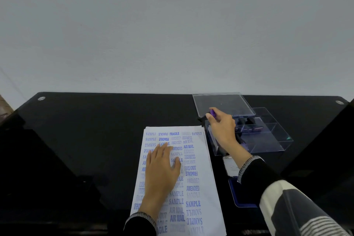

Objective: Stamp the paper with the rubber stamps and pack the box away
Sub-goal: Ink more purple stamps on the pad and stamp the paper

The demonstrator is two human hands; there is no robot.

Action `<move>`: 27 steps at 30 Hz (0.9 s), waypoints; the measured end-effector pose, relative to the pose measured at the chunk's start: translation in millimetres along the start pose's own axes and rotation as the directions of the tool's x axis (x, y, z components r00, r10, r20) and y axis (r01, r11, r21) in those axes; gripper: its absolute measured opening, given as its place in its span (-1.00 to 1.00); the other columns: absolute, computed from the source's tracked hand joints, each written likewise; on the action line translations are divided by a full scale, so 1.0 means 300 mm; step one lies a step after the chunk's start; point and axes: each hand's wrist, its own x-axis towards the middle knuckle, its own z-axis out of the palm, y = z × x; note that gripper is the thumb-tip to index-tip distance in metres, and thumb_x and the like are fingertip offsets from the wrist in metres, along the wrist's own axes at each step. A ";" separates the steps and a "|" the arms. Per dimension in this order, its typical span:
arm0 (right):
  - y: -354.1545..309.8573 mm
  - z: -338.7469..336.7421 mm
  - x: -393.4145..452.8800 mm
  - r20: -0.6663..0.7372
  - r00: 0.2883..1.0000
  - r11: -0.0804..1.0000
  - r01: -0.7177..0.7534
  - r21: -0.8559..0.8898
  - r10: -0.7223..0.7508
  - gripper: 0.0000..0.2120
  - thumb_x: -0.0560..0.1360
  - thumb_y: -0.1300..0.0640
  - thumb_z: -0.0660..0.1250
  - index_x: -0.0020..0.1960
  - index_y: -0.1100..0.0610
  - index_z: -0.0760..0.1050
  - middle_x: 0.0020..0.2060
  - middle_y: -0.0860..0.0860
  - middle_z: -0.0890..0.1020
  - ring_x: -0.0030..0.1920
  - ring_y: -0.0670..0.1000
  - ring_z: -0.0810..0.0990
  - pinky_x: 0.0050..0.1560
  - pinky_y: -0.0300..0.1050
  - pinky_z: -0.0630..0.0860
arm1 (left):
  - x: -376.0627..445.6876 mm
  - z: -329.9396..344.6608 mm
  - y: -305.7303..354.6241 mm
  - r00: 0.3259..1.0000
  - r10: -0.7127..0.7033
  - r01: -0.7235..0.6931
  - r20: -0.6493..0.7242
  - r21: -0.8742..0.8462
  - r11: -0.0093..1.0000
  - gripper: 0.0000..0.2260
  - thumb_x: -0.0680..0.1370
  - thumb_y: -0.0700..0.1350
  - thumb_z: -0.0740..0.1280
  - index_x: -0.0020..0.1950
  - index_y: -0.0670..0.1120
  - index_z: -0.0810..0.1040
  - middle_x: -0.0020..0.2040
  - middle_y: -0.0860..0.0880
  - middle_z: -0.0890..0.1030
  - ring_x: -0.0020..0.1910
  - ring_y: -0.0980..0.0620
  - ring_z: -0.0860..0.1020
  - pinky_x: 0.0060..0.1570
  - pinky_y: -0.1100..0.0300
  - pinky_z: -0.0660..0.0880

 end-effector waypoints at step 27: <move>0.050 -0.031 -0.024 0.158 0.977 0.977 0.165 -0.133 -0.144 -0.84 0.54 0.01 0.30 -0.15 0.07 0.45 -0.38 -0.06 0.50 -0.42 -0.12 0.40 -0.36 -0.31 0.35 | 0.003 -0.008 0.010 0.999 -0.024 0.022 0.035 0.047 0.999 -0.54 0.62 0.14 0.13 0.50 0.06 0.22 0.54 0.11 0.18 0.54 0.11 0.05 0.48 0.18 -0.15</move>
